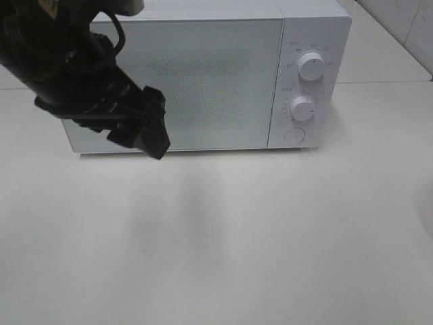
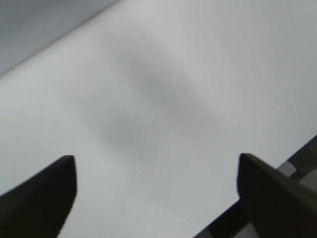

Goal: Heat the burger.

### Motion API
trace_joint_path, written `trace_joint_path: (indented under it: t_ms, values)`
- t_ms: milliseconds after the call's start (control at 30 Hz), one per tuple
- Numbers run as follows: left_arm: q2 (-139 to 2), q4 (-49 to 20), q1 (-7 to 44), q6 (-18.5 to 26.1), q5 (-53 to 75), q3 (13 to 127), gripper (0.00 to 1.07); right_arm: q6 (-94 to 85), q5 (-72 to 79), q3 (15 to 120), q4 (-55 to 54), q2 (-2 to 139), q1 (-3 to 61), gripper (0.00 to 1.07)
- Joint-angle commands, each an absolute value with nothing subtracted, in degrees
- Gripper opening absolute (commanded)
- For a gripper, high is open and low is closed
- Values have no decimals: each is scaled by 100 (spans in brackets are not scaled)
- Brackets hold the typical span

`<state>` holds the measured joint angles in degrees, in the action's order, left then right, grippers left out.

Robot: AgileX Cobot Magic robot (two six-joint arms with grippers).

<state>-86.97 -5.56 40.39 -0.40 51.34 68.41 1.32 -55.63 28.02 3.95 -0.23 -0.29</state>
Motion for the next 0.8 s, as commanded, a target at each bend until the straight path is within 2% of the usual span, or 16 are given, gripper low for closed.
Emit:
trace_joint_path:
  t_ms: [33,67,167,233,367,433,500,533,600,633,700,733,800]
  values:
    - [-8657,-458,3908,-138,5621,6881,102,97,-5529,2802,401,-189,-57,41]
    - [-8657,-458,3741,-115,5747,6881,102,97,-5529,2802,401,-189,-57,41]
    - [-8657,-458,3655,-86,5798,6881,102,97,-5529,2802,401,-189,-57,41]
    - [-8623,-458,3186,52,6005,6881,102,97,-5529,2802,401,-189,-57,41]
    - [-8554,-458,2830,172,6154,6881,102,97,-5529,2802,401,-189,-57,41]
    - [-8463,-453,2338,258,6257,6881,102,97,-5529,2802,401,-189,-57,41]
    - [-8440,-453,2154,309,6308,6881,102,97,-5529,2802,401,-189,-57,41]
    - [-8388,-453,1822,413,6388,6881,101,97,-5529,2802,401,-189,-57,41]
    - [-8365,-453,1633,464,6446,6881,101,97,-5529,2802,401,-189,-57,41]
    - [-8325,-453,1301,550,6572,6881,101,97,-5529,2802,401,-189,-57,41]
    - [-8302,-453,1112,602,6618,6881,101,97,-5529,2802,401,-189,-57,41]
    - [-8262,-453,745,773,6721,6881,101,97,-5529,2802,401,-189,-57,41]
    - [-8251,-453,602,865,6778,6881,101,97,-5529,2802,401,-189,-57,41]
